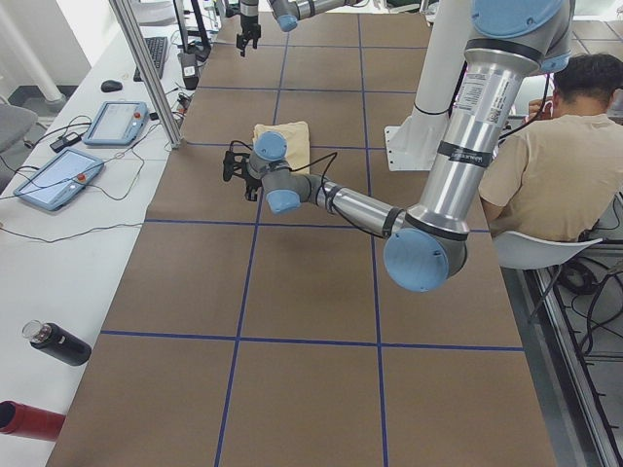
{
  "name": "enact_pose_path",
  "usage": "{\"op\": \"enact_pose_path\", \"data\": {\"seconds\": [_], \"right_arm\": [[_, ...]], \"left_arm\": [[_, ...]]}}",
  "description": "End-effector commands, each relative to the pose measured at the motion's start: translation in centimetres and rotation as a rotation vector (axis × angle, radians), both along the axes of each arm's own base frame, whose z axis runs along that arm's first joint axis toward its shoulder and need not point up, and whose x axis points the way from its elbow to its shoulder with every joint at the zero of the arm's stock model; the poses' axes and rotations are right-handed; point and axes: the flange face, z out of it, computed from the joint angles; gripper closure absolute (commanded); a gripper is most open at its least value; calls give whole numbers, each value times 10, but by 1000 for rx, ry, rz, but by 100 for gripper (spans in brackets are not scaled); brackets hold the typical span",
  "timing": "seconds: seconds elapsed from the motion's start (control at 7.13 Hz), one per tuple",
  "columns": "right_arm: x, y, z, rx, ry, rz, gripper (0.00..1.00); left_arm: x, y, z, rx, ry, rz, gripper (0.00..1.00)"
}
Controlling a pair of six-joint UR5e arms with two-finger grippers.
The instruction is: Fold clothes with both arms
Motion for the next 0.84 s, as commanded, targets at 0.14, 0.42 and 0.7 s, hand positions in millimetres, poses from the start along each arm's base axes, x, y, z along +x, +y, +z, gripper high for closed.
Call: {"op": "enact_pose_path", "data": {"seconds": [0.14,0.42,0.7], "right_arm": [[67,81,36,80,81,-184,0],[138,116,92,133,39,-288,0],[201,164,153,204,63,-381,0]], "left_arm": [[-93,43,68,94,-114,62,0],[-165,78,123,213,-214,148,0],[-234,102,167,315,-339,156,0]]}}
